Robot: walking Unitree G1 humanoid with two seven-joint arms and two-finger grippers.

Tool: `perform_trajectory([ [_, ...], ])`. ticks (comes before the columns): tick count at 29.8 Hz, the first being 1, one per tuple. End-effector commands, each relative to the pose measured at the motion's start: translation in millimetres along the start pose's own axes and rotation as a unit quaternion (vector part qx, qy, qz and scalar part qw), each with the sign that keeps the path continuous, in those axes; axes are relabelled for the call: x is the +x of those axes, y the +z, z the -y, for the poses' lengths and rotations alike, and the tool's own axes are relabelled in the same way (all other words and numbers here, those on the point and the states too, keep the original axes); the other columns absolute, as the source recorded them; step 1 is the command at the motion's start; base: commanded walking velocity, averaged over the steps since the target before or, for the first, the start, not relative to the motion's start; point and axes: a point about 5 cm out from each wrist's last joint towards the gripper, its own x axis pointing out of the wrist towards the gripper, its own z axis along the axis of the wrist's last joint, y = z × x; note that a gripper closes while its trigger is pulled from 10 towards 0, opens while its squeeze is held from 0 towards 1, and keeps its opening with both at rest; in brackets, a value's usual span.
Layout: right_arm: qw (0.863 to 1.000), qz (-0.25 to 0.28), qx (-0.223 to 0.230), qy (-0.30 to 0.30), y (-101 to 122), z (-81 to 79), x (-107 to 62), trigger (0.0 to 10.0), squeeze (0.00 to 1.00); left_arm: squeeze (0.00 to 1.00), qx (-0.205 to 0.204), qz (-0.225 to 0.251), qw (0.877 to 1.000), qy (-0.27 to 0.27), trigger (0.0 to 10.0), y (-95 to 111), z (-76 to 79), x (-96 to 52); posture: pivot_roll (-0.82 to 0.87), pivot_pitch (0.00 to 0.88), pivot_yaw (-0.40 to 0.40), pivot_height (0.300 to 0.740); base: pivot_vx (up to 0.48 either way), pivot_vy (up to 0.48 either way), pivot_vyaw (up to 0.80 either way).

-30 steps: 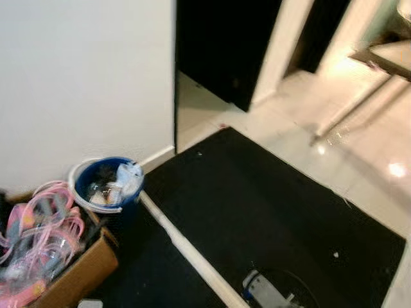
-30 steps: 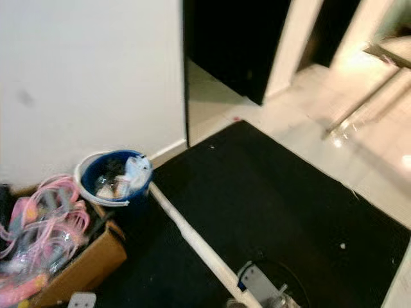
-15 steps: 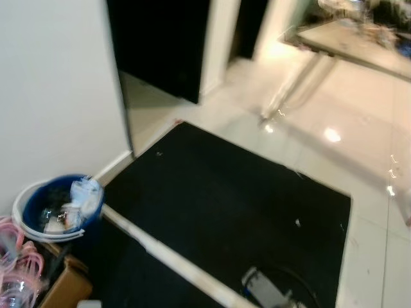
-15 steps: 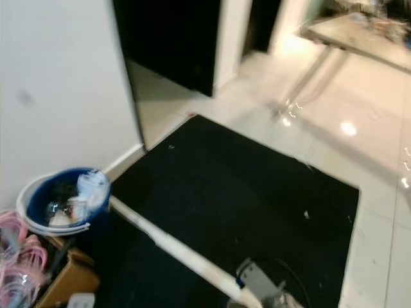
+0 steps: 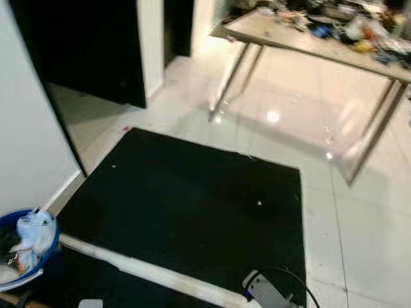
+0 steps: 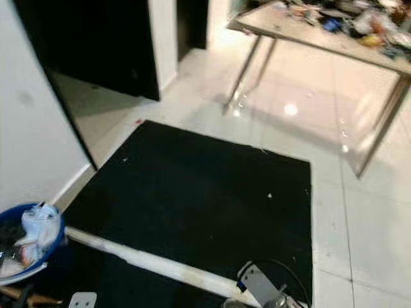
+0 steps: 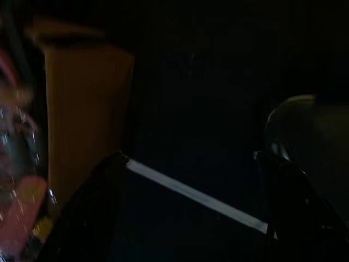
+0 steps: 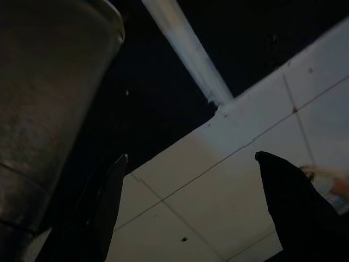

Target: Picking trash to rubbish bin

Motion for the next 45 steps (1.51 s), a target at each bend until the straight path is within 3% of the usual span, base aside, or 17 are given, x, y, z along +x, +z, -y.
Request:
perform_trajectory([
  [1, 1.0, -0.005, -0.003, -0.002, -3.0, 1.3, -0.1, 10.0, 0.0, 0.0, -0.004, -0.002, 1.0, -0.006, 10.0, -2.4, 2.5, -0.6, 0.11, 0.037, -0.009, 0.74, 0.0, 0.0, -0.76],
  [14, 1.0, -0.001, -0.001, -0.004, -1.9, 2.4, -0.2, 10.0, 0.0, 0.0, -0.023, 0.042, 0.999, -0.021, 10.0, 19.6, 4.0, 2.1, 0.11, 0.036, -0.013, 0.74, 0.081, 0.0, -0.76],
  [27, 1.0, 0.004, -0.003, -0.007, -0.4, 3.7, -0.3, 10.0, 0.0, 0.0, -0.014, 0.05, 0.998, -0.034, 10.0, 24.3, 5.5, 2.6, 0.11, 0.031, -0.015, 0.74, 0.428, 0.0, 0.0],
  [37, 1.0, -0.003, -0.003, -0.004, -2.6, 2.6, -0.2, 10.0, 0.0, 0.0, -0.014, 0.057, 0.998, -0.036, 10.0, 26.0, 4.7, 2.5, 0.11, 0.037, -0.01, 0.74, 0.48, 0.0, -0.7],
  [41, 1.0, -0.003, -0.003, -0.004, -3.0, 2.2, -0.2, 10.0, 0.0, 0.0, -0.023, 0.084, 0.996, -0.032, 10.0, 39.6, 1.7, 3.4, 0.11, 0.04, -0.011, 0.74, 0.48, 0.0, -0.76],
  [42, 1.0, -0.003, -0.003, -0.007, -3.1, 2.6, -0.2, 10.0, 0.0, 0.0, -0.025, 0.127, 0.991, -0.033, 10.0, 61.7, 0.1, 3.7, 0.11, 0.043, -0.013, 0.74, 0.48, 0.0, -0.77],
  [43, 1.0, -0.002, 0.001, -0.008, -3.2, 2.9, -0.2, 10.0, 0.0, 0.0, -0.027, 0.145, 0.988, -0.035, 10.0, 71.2, -0.2, 3.4, 0.11, 0.043, -0.013, 0.74, 0.48, 0.0, -0.74],
  [45, 1.0, -0.001, 0.003, -0.009, -3.2, 3.2, -0.3, 10.0, 0.0, 0.0, -0.028, 0.157, 0.987, -0.036, 10.0, 77.1, -0.4, 3.1, 0.11, 0.043, -0.013, 0.74, 0.48, 0.0, -0.74],
])
